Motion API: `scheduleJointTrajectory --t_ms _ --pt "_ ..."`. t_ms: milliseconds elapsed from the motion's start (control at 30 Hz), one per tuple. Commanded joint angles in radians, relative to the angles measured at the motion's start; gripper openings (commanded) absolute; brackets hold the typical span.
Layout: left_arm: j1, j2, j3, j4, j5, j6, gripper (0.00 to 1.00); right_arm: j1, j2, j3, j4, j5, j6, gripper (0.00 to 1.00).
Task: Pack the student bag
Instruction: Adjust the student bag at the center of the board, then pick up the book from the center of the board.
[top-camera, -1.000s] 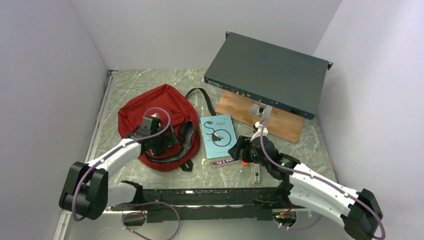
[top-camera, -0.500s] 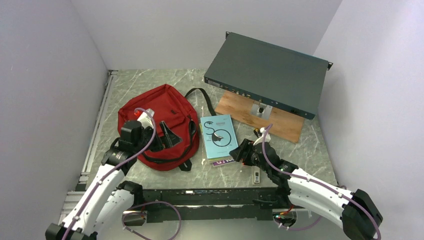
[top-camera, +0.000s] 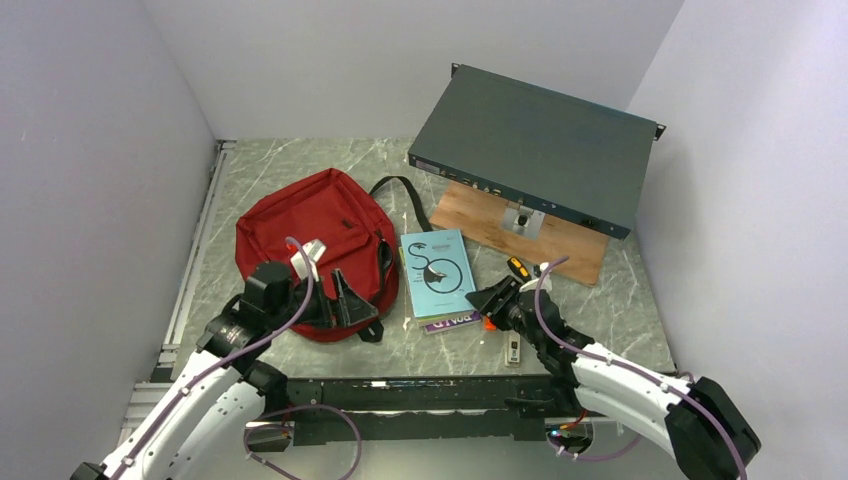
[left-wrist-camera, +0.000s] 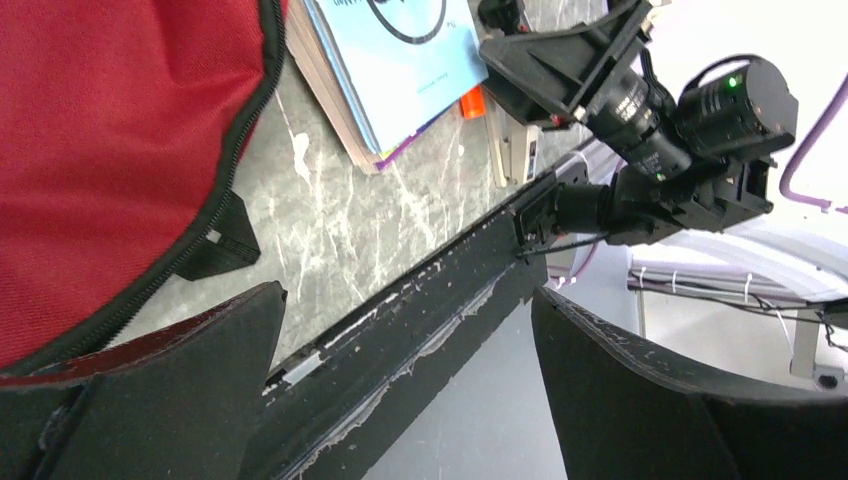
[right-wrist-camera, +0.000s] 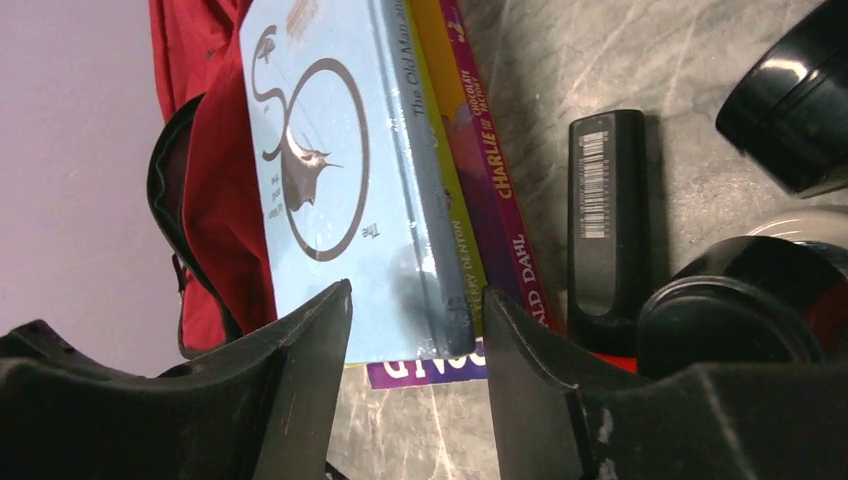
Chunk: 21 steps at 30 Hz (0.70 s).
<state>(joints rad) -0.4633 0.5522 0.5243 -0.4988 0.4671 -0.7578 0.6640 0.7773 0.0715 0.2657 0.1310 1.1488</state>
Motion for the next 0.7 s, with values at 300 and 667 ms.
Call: scheduleJointTrajectory --t_ms 300,667 --pt "-0.117 0.036 0.080 -0.014 -0.088 -0.028 1.00 -0.038 0.094 0.028 0.092 -0.095 0.024 0.24" --pt "-0.139 0.099 0.039 0.218 -0.021 -0.180 1.00 -0.040 -0.188 0.216 -0.390 -0.080 -0.120 0.00"
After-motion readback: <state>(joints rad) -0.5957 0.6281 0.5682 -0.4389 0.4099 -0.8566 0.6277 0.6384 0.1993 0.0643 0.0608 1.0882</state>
